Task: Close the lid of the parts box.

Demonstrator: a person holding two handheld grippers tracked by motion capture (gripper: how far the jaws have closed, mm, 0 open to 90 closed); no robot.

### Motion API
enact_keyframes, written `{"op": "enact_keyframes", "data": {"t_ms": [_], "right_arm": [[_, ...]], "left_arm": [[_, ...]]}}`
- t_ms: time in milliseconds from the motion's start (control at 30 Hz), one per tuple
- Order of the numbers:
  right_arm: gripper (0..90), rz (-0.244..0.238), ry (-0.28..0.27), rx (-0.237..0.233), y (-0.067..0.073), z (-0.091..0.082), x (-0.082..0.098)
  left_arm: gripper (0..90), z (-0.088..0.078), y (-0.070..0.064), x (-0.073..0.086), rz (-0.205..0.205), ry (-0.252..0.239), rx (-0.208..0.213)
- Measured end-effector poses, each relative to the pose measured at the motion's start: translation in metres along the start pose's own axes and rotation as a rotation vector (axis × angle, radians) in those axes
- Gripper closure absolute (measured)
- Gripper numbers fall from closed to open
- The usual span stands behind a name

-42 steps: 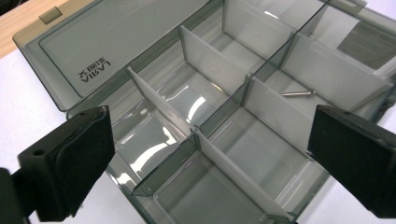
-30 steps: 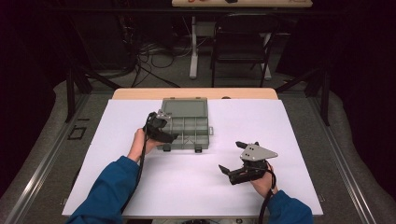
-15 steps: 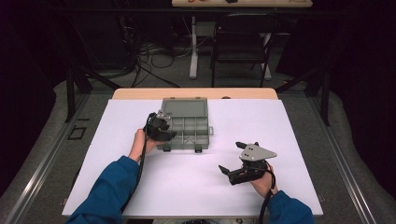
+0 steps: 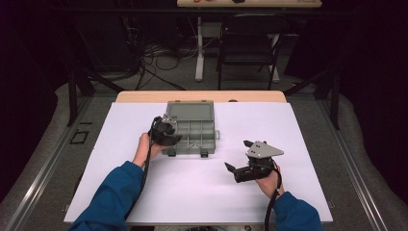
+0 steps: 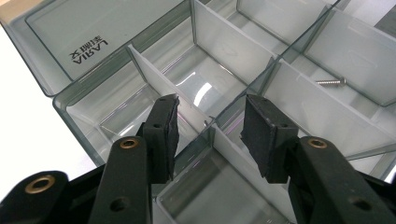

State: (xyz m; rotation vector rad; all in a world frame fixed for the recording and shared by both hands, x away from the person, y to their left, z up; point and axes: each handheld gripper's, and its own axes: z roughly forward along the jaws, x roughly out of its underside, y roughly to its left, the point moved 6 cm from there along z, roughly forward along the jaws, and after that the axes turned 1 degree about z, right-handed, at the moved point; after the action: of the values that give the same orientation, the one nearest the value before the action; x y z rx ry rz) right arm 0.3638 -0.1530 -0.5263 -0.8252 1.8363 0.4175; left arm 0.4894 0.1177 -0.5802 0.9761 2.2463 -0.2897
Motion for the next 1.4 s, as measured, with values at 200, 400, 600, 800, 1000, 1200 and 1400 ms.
{"op": "enact_keyframes", "data": {"t_ms": [200, 400, 600, 800, 1000, 1200, 1400], "right_arm": [[0.0, 0.03, 0.035, 0.013, -0.013, 0.018, -0.007], [0.0, 0.043, 0.06, 0.014, -0.025, 0.037, -0.015], [0.0, 0.065, 0.082, 0.024, -0.04, 0.059, -0.019], [0.0, 0.086, 0.092, 0.046, -0.058, 0.072, -0.027], [0.0, 0.088, 0.097, 0.045, -0.065, 0.084, -0.036], [0.0, 0.092, 0.111, 0.041, -0.07, 0.097, -0.043], [16.7, 0.091, 0.133, 0.051, -0.076, 0.108, -0.047]], "left_arm": [[56.1, 0.0, 0.0, 0.0, 0.003, -0.001, 0.002], [56.4, 0.0, 0.001, 0.0, 0.006, -0.002, 0.005], [56.8, 0.0, 0.002, 0.0, 0.012, -0.006, 0.017], [56.9, 0.0, 0.002, 0.0, 0.015, -0.007, 0.028], [57.0, 0.0, 0.002, 0.001, 0.018, -0.009, 0.034], [57.0, 0.0, 0.002, 0.001, 0.018, -0.009, 0.031], [57.0, 0.0, 0.003, 0.001, 0.014, -0.014, 0.035]]}}
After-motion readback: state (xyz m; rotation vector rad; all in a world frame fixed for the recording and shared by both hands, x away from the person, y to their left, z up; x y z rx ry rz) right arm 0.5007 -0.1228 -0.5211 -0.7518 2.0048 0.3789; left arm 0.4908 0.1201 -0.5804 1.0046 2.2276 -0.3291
